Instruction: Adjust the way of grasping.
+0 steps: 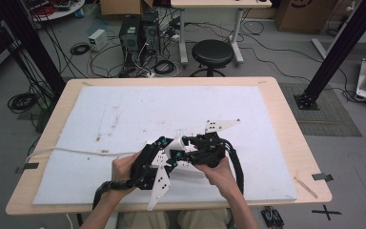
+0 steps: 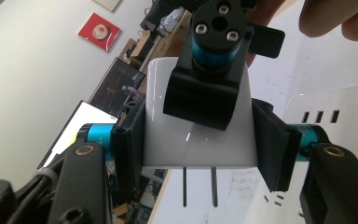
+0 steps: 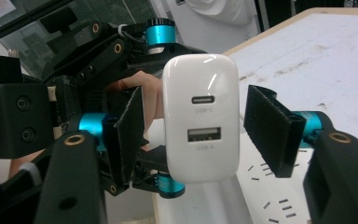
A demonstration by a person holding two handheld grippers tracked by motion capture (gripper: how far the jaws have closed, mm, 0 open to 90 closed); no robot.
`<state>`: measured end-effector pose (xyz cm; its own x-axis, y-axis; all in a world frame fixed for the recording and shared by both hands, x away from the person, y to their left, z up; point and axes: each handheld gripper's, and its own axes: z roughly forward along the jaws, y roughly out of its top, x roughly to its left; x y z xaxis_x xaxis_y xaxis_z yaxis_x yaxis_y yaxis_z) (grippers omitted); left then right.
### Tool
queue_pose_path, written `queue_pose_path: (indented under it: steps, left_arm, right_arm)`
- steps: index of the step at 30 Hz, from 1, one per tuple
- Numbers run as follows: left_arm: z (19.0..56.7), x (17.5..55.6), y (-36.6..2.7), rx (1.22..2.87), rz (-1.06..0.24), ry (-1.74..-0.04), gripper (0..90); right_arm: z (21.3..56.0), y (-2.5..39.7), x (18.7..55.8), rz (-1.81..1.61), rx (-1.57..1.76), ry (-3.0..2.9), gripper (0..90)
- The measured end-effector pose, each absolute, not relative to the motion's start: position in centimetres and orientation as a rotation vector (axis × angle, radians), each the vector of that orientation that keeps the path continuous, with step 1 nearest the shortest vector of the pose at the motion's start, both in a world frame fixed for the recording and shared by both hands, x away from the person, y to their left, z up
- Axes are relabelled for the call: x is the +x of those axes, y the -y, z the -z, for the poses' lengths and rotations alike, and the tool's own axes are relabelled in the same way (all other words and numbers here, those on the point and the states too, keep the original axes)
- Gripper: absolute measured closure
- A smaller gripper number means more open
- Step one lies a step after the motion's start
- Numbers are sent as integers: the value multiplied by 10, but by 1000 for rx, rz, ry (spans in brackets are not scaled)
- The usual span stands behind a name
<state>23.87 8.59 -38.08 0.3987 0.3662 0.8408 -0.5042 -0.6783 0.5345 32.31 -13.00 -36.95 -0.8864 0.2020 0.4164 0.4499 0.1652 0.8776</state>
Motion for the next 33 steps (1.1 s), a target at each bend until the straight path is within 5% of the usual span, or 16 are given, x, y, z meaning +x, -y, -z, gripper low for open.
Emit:
queue_pose_path:
  steps: [19, 33]
  left_arm:
    - [381, 238, -86, 1856, -1382, 120, 424]
    - [380, 238, -86, 1865, -1361, 117, 424]
  right_arm:
    - [373, 125, 323, 1802, -587, 2239, 589]
    - [375, 126, 324, 1804, -578, 2233, 628]
